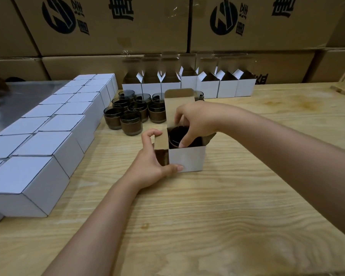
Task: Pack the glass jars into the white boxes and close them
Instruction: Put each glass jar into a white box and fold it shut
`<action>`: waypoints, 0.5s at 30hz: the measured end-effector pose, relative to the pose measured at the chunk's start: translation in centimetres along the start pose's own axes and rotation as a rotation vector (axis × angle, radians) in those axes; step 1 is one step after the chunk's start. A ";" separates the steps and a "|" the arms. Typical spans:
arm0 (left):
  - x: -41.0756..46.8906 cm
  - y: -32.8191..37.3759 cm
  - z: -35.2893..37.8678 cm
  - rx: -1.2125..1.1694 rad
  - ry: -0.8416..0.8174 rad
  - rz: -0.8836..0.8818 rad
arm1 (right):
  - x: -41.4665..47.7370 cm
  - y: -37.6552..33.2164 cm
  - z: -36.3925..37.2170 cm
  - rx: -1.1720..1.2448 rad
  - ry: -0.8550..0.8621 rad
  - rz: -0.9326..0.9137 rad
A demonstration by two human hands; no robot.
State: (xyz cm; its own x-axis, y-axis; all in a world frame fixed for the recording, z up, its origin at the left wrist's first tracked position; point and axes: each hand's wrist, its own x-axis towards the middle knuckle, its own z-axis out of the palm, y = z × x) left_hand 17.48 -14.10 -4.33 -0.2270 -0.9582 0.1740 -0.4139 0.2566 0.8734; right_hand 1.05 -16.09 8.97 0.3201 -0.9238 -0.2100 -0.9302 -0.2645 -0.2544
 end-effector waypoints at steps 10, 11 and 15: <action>0.1 -0.2 0.1 0.008 0.016 0.005 | 0.0 -0.6 -0.1 -0.144 -0.071 -0.019; 0.1 -0.2 0.1 0.005 0.014 0.008 | -0.1 -0.3 -0.2 -0.075 -0.077 -0.013; 0.1 -0.3 0.1 -0.025 0.010 0.023 | -0.7 1.6 0.1 0.259 0.395 -0.098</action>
State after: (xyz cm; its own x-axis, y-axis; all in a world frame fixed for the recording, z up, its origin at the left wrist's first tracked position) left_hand 17.51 -14.25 -4.58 -0.2270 -0.9534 0.1989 -0.3863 0.2756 0.8802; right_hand -0.63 -15.84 8.64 0.2645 -0.9458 0.1881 -0.8078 -0.3239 -0.4925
